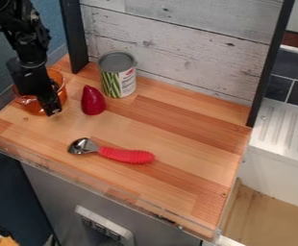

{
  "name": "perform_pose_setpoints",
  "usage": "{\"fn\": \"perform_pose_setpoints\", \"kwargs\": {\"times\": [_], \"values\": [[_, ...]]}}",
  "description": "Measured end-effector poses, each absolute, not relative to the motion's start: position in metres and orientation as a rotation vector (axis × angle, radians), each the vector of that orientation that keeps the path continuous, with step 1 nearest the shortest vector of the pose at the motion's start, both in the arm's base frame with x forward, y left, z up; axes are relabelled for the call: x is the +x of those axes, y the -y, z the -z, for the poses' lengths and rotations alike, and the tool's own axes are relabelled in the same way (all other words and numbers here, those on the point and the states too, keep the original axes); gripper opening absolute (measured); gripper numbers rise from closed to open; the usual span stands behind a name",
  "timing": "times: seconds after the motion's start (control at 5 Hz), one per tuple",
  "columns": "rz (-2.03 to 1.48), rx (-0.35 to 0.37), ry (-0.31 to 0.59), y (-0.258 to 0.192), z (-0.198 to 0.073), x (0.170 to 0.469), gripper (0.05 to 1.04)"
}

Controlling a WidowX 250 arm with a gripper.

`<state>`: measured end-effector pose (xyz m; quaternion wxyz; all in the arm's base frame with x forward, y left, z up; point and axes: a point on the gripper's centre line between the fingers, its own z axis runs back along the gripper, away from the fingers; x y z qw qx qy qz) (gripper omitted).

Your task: Move the orange bowl to the left center end of the table

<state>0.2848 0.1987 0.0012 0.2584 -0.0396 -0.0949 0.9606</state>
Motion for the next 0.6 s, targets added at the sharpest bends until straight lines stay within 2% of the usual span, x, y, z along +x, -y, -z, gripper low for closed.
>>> {"fn": "perform_pose_setpoints", "kwargs": {"times": [0.2, 0.4, 0.6], "values": [[-2.602, -0.098, 0.263, -0.197, -0.002, 0.286, 0.868], [-2.589, -0.095, 0.257, -0.197, -0.003, 0.285, 1.013], [-2.552, -0.155, 0.348, -0.195, -0.031, 0.295, 1.007]]}}
